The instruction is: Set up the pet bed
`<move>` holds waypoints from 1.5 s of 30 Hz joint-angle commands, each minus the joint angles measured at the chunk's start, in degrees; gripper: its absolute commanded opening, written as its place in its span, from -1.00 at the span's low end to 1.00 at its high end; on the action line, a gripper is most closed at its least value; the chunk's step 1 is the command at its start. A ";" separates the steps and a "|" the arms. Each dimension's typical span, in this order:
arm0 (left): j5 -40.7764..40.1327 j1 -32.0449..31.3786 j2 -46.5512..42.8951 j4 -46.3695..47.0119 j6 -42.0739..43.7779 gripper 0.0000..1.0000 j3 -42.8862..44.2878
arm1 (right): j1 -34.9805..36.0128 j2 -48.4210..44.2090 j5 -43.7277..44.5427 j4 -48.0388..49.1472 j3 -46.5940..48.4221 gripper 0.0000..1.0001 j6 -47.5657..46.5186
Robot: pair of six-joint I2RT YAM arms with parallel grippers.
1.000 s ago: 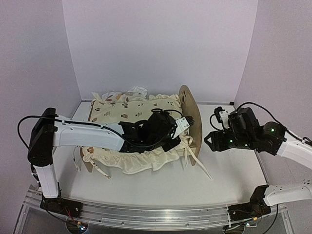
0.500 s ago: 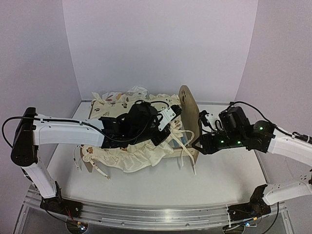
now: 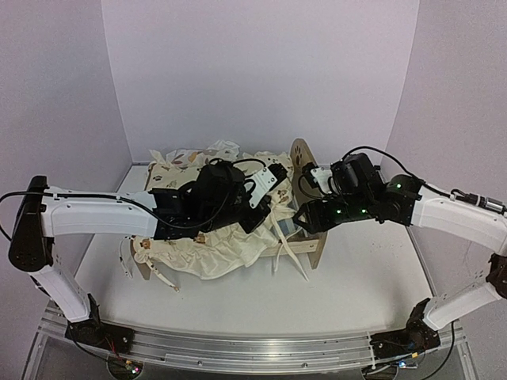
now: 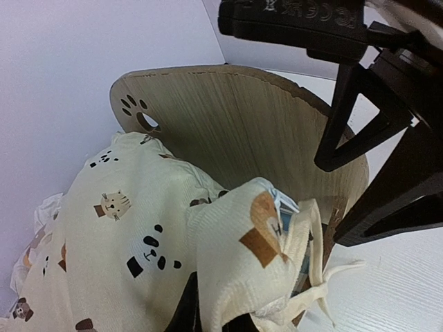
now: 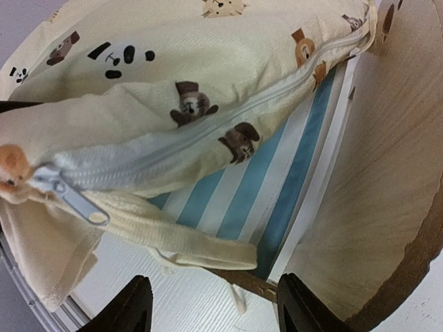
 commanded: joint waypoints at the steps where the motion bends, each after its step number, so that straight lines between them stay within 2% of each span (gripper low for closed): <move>1: -0.57 0.72 -5.47 2.40 -0.56 -0.92 -1.24 | 0.53 2.12 2.91 0.22 4.63 0.35 -4.54; 3: -0.27 0.81 -5.89 2.40 -0.83 -0.92 -1.33 | 0.53 3.18 2.30 -0.01 5.67 0.41 -5.91; 6: -0.36 0.83 -6.22 2.54 -0.96 -0.92 -1.50 | 0.56 4.82 2.31 -0.32 6.41 0.39 -6.88; 16: -0.36 0.91 -8.52 3.67 -1.62 -0.92 -3.25 | 0.64 10.79 1.06 1.77 7.06 -0.01 -6.66; 20: -0.23 0.86 -8.95 3.84 -1.81 -0.92 -3.58 | 0.65 11.18 -0.07 4.41 6.31 -0.34 -6.02; 23: -0.28 0.94 -9.18 3.89 -1.84 -0.93 -3.65 | 0.65 10.54 1.13 5.29 5.62 -0.83 -6.00; 25: -0.15 0.90 -9.47 3.88 -2.01 -0.93 -3.74 | 0.67 9.80 2.53 5.30 5.49 -0.98 -6.62; 32: 2.10 0.89 -9.92 3.46 -2.63 -0.93 -3.60 | 0.58 5.11 7.82 5.27 8.22 -1.00 -11.61; 38: 3.66 0.90 -9.12 3.62 -3.13 -0.93 -3.46 | 0.61 4.84 10.22 5.29 11.23 -1.00 -16.18; 45: 5.79 0.90 -7.77 3.94 -4.38 -0.94 -2.41 | 0.62 6.08 19.71 5.29 12.00 -1.00 -21.45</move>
